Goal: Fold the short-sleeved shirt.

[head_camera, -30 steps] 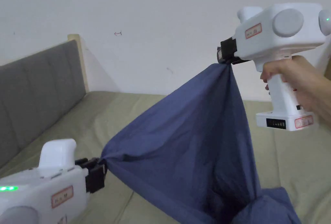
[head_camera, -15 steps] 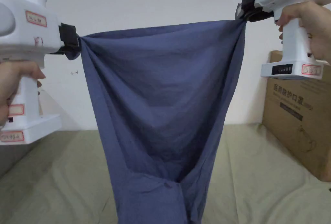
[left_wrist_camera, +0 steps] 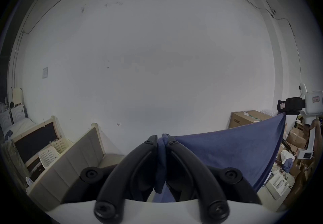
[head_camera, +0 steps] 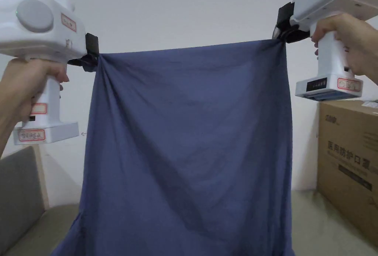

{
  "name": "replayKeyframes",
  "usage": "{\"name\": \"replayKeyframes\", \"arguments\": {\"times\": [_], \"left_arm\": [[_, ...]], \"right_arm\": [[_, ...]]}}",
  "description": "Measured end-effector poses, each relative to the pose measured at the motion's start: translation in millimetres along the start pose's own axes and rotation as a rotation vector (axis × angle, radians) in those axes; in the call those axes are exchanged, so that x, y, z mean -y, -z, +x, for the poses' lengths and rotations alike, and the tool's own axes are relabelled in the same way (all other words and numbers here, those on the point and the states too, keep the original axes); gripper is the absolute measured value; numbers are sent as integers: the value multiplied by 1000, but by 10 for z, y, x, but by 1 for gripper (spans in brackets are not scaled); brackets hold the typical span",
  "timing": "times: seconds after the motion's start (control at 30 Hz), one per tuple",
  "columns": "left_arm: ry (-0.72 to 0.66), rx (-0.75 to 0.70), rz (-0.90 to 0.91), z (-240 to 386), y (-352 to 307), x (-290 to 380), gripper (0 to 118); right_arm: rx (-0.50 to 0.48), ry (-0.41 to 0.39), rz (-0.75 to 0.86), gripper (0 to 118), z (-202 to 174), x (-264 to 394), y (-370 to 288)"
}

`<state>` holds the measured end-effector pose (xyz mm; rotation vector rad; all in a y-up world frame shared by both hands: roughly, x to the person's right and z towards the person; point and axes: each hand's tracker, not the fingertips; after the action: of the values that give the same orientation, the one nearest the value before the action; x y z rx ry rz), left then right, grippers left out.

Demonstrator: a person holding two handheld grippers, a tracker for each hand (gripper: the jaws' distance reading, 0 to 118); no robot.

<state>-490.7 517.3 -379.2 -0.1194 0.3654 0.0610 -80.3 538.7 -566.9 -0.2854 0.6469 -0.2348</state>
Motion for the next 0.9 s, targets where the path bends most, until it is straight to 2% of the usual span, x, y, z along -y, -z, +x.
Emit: {"name": "replayKeyframes", "arguments": {"times": [0.13, 0.2, 0.27, 0.43, 0.53, 0.67, 0.8, 0.9], "left_arm": [[-60, 12, 4, -197, 312, -148, 6], [-32, -15, 34, -55, 213, -135, 6], [21, -26, 32, -11, 204, -166, 6], [0, -12, 67, 124, 76, -78, 6], [1, -27, 65, -62, 257, 6, 6], [-1, -8, 40, -196, 414, 350, 6], [28, 2, -44, -186, 473, 1039, 6], [13, 19, -165, -211, 492, 1768, 6]], "right_arm": [[22, 39, 26, 3, 179, -348, 474], [13, 47, 34, 3, 180, -441, 517], [0, 23, 47, 3, 159, -503, 558], [-6, 2, 63, 3, 108, -557, 599], [-18, -13, 59, 3, 148, -485, 628], [-12, -38, 8, 3, 235, -173, 693], [2, -79, -100, 3, 342, 429, 808], [-5, -38, -192, 3, 490, 1098, 959]]}}
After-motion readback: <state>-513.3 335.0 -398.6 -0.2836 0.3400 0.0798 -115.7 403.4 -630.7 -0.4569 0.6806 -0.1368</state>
